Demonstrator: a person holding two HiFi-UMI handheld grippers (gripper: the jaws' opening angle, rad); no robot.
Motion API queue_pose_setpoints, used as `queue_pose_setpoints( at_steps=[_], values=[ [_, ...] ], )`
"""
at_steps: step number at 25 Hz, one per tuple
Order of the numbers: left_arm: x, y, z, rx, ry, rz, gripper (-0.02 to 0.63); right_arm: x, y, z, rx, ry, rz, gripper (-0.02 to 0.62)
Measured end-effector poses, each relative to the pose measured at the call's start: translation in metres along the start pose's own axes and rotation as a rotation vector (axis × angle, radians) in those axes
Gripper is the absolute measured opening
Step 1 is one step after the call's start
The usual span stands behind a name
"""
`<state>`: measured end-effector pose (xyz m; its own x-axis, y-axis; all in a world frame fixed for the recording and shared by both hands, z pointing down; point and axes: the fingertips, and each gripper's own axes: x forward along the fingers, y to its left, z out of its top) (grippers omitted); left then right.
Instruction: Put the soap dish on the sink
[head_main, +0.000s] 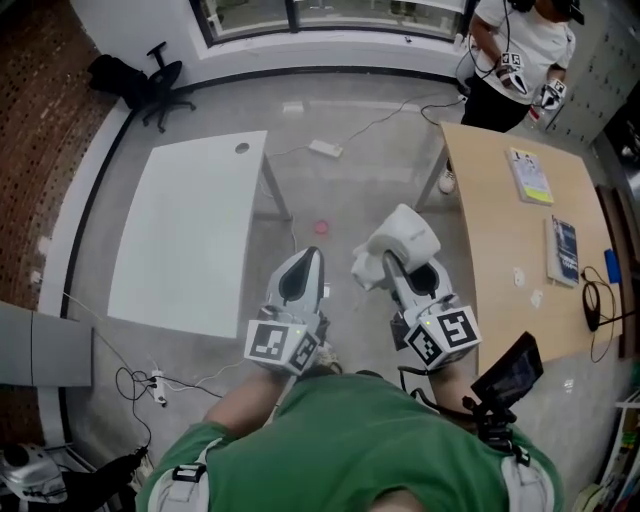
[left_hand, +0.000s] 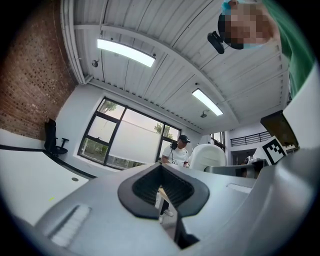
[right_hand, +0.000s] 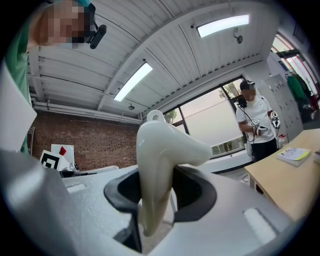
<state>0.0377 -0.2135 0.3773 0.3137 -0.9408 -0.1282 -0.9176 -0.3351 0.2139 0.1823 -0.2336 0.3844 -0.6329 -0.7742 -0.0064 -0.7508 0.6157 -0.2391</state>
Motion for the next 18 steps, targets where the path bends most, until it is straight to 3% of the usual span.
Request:
queue_pose_setpoints(
  at_steps=[7, 18],
  values=[
    [0.025, 0.051, 0.004, -0.019, 0.013, -0.035, 0.006, 0.054, 0.009, 0.000, -0.013, -0.007, -0.033, 0.144],
    [0.064, 0.082, -0.011, -0.047, 0.044, -0.030, 0.006, 0.105, -0.010, -0.006, -0.013, 0.029, -0.021, 0.144]
  ],
)
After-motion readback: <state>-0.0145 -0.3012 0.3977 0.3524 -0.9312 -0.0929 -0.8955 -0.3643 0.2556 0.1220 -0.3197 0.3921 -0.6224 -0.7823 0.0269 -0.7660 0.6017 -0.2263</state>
